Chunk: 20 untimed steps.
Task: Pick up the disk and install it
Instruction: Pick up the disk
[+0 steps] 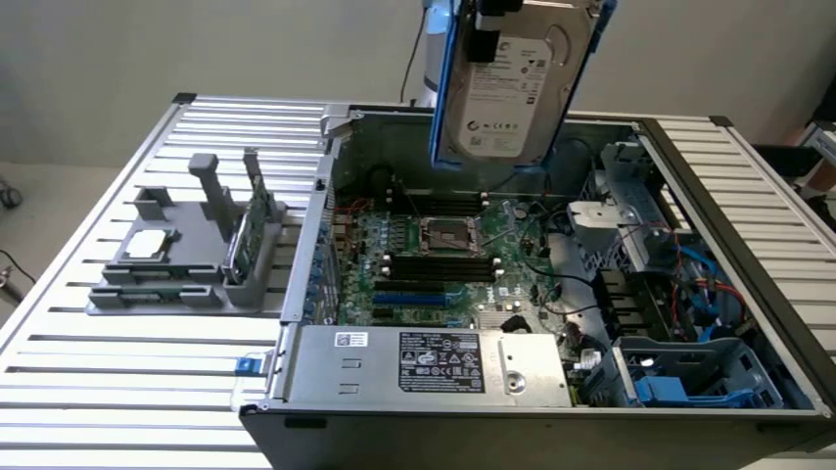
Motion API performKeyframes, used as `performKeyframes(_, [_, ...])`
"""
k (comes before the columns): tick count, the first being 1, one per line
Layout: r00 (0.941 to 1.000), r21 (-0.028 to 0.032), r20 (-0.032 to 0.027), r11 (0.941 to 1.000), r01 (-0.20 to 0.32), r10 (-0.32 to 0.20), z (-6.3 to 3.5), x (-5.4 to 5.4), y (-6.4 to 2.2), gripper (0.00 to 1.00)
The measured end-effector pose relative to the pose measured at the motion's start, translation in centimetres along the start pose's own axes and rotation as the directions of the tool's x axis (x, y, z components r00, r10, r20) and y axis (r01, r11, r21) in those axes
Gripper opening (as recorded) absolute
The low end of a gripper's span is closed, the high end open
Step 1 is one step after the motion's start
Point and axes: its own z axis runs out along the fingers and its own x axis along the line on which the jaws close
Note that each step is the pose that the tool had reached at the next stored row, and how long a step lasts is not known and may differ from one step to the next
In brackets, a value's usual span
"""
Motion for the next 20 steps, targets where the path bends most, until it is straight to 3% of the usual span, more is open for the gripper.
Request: performKeyframes(20, [1.0000, -0.0045, 0.0001, 1.0000, 0.000, 0.000, -0.06, 6.0, -4.28, 0.33])
